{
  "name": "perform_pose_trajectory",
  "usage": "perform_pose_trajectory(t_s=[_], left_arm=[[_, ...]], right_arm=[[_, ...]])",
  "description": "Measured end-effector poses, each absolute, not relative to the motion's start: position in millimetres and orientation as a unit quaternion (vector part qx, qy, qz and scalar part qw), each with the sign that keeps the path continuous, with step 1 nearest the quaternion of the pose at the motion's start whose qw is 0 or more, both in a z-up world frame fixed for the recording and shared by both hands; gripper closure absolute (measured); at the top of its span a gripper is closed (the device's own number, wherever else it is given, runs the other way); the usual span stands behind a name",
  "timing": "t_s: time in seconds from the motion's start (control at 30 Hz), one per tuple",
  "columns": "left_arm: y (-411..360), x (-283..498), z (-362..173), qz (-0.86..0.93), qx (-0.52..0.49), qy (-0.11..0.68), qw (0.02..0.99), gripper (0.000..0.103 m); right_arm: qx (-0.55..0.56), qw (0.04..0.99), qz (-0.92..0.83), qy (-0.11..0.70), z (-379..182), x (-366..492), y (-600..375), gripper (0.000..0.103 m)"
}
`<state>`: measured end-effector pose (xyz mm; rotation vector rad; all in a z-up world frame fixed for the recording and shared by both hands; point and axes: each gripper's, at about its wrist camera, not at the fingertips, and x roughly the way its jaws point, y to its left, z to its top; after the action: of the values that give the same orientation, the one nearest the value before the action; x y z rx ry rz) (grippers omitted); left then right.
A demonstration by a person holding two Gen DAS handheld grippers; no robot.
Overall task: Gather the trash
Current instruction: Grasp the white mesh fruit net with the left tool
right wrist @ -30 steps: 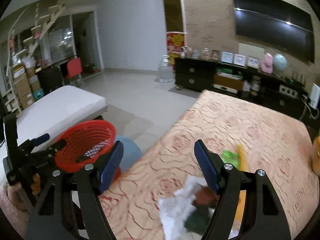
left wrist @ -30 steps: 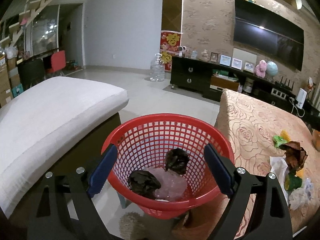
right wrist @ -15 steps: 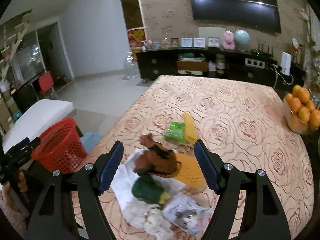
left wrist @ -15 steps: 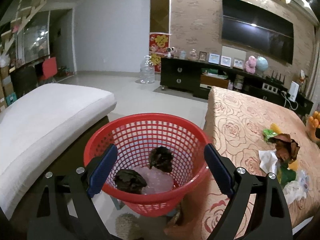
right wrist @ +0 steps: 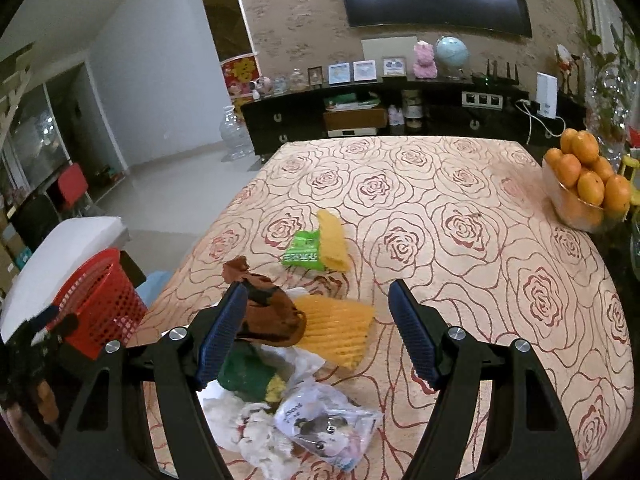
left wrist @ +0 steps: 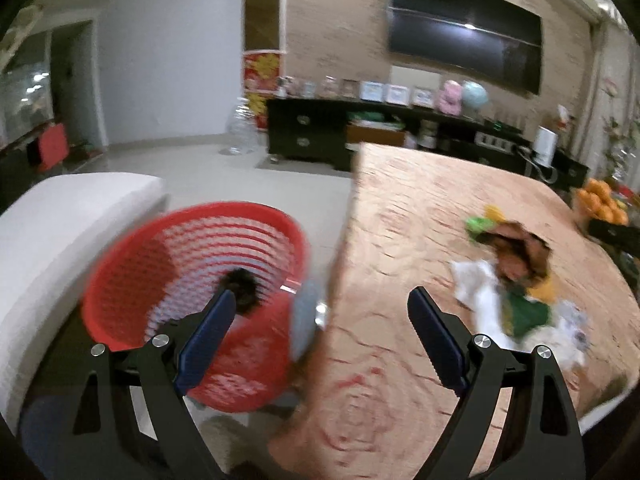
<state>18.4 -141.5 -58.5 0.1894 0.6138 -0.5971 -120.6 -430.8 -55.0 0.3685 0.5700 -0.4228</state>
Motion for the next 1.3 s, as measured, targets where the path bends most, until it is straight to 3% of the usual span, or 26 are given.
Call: perform_pose_trajectory(t_s=[0.73,0.9,1.1,1.3], left_arm=[[-290,-76,-112,-0.501,0.162,0.348,0.776,0.020],[-300,-66,-129,-0.506,0.161,0.379,0.758,0.051],[-293,-65,-134,-0.518,0.154,0.379,0.751,0.062],[-281,-67,-133,-0.522,0.149,0.378,0.750,0.067]], right_arm=[[0.201,0.922,-0.193,0.270,-58,-121,-448,0.032],[0.199,0.922,-0.189,0.274,-59,-117,-446,0.032],[0.201,0.920,-0.190,0.278,-62,-116,-448,0.032],[0.203,0.918,-0.189,0.283,-66,-113,-450,0.032]])
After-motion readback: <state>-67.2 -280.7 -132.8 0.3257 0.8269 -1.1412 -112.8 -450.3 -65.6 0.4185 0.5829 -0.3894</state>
